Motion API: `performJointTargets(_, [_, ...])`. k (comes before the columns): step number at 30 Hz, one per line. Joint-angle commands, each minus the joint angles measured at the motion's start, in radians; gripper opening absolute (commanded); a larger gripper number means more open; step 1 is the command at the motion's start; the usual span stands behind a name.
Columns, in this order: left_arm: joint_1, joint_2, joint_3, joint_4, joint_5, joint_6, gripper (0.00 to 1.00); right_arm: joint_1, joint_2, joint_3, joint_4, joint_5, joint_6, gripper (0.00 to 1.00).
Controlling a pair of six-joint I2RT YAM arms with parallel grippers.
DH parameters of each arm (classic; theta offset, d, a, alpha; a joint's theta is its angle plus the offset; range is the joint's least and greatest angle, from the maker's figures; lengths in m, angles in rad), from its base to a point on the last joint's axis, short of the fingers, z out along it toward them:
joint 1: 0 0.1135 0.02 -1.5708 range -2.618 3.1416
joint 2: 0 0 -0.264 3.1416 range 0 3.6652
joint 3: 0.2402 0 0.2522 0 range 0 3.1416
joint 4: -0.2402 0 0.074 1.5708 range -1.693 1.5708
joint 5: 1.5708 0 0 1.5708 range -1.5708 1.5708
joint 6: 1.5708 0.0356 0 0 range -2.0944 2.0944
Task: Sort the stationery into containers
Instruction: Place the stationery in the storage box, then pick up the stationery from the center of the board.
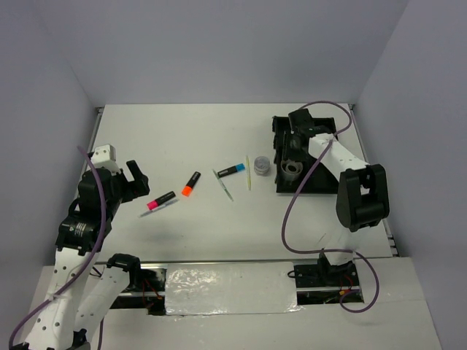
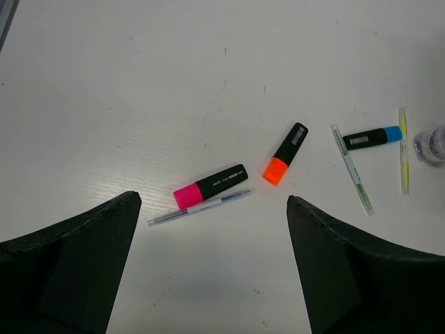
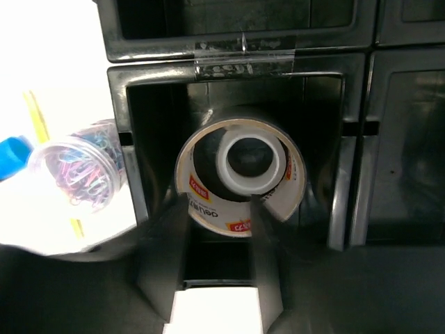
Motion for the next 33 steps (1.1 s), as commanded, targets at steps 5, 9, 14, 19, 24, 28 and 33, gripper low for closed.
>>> performJointTargets(5, [-0.005, -0.016, 0.008, 0.041, 0.01, 0.013, 0.99, 0.024, 0.013, 0.057, -0.009, 0.012, 0.004, 0.58])
performJointTargets(9, [-0.005, -0.019, 0.008, 0.041, 0.008, 0.013, 0.99, 0.096, -0.045, 0.062, 0.014, -0.026, -0.02, 0.63])
performJointTargets(14, [-0.005, -0.019, 0.008, 0.041, 0.01, 0.013, 0.99, 0.263, -0.045, 0.131, 0.027, -0.051, -0.074, 1.0])
performJointTargets(19, [-0.005, -0.02, 0.006, 0.041, 0.013, 0.014, 0.99, 0.294, 0.129, 0.304, -0.059, 0.008, -0.108, 1.0])
performJointTargets(24, [-0.006, -0.014, 0.006, 0.044, 0.024, 0.018, 0.99, 0.296, 0.249, 0.413, -0.15, 0.112, -0.151, 1.0])
performJointTargets(28, [-0.006, -0.003, 0.006, 0.047, 0.033, 0.022, 0.99, 0.294, 0.295, 0.424, -0.147, 0.109, -0.187, 1.0])
performJointTargets(33, [-0.006, 0.006, 0.006, 0.049, 0.043, 0.024, 0.99, 0.296, 0.341, 0.424, -0.154, 0.123, -0.172, 1.0])
